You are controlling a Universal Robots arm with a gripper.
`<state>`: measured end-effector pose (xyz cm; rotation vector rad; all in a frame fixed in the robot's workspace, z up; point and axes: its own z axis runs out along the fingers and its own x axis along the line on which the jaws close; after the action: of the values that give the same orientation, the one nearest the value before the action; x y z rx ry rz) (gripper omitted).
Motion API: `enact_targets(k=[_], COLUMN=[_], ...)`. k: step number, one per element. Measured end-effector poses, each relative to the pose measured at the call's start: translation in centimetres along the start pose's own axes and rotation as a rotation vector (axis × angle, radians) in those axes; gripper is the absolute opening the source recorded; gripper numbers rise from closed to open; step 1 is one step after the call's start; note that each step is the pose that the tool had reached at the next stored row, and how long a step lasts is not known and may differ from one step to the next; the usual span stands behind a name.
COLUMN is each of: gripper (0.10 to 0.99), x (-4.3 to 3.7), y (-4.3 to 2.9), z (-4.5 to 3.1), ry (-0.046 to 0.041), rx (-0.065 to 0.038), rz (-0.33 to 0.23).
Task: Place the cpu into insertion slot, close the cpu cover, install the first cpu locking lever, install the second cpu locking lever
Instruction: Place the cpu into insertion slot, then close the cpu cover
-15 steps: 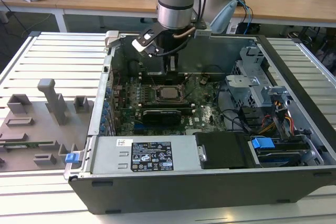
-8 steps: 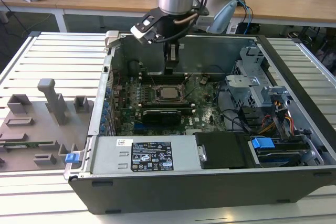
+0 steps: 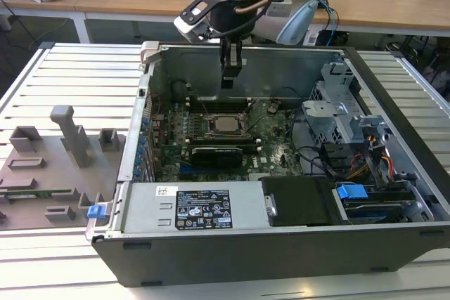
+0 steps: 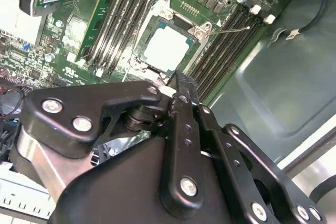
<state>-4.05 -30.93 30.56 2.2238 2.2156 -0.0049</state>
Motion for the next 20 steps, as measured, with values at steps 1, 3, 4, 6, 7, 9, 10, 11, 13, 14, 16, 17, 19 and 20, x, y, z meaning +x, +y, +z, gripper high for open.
enact_targets(k=[1, 3, 4, 6, 7, 9, 10, 11, 13, 14, 16, 17, 19, 20], gripper=[0.106, 0.106, 0.106, 0.106, 0.106, 0.106, 0.106, 0.106, 0.106, 0.106, 0.106, 0.106, 0.106, 0.106], x=[0.0, 0.0, 0.0, 0.0, 0.0, 0.0, 0.0, 0.01, 0.01, 0.02, 0.02, 0.03, 0.03, 0.04], y=[0.0, 0.0, 0.0, 0.0, 0.0, 0.87, 1.34, 1.94, 2.44, 2.91, 3.5, 3.88, 4.29, 4.66], z=[0.0, -0.01, -0.02, -0.02, -0.02, -0.03, -0.03, -0.03, -0.03, -0.03, -0.03, -0.03, -0.03, -0.03], ry=[0.0, 0.0, 0.0, 0.0, 0.0, -0.0001, -0.0002, -0.0001, -0.0001, -0.0001, -0.0004, -0.0006, -0.0006, -0.0006], rx=[0.0, 0.0, 0.0, 0.0, 0.0, 0.001, 0.001, 0.002, 0.003, 0.003, 0.003, 0.003, 0.004, 0.004], rz=[0.0, 0.0, 0.0, 0.0, 0.0, 0.0, 0.0, 0.0, 0.0, 0.0, 0.0, 0.0, 0.0, 0.0])
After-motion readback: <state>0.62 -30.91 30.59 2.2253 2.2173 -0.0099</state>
